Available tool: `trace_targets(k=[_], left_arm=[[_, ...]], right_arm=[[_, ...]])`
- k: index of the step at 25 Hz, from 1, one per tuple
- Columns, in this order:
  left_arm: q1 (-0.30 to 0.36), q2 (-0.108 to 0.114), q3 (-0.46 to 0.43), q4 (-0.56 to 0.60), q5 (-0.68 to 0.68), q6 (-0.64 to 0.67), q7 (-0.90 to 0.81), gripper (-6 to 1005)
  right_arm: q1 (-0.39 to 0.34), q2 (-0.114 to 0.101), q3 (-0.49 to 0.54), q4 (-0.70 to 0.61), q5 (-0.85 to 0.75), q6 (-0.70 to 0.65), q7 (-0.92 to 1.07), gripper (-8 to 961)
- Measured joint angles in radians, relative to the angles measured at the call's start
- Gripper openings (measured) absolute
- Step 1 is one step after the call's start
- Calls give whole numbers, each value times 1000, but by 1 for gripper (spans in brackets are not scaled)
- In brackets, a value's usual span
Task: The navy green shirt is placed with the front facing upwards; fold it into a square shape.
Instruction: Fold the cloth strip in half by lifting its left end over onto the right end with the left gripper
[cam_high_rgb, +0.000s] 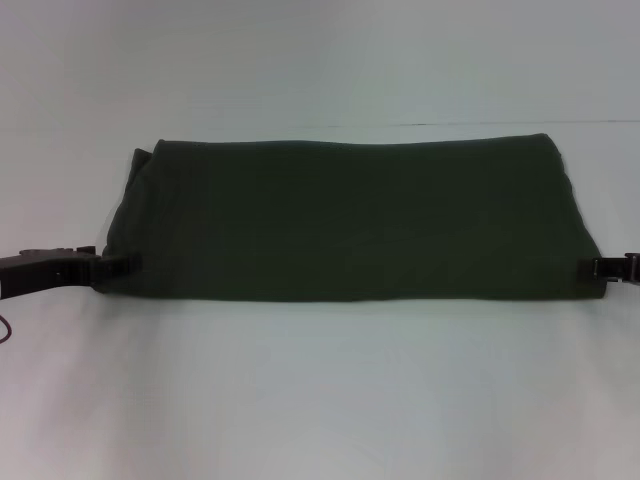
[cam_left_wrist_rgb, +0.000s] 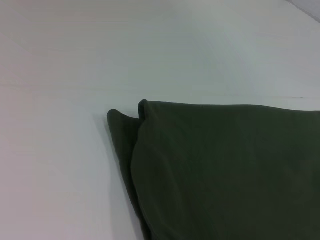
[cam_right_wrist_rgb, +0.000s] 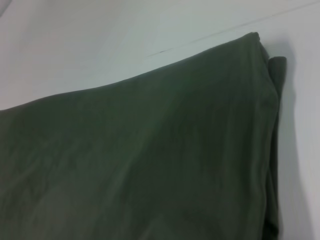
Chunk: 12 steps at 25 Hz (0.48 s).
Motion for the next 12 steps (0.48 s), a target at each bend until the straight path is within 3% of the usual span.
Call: trace_targets(k=[12], left_arm=[[1, 0, 0, 0, 1, 2, 0, 751]], right_arm=[[-8, 0, 1, -8, 1, -6, -8, 214]])
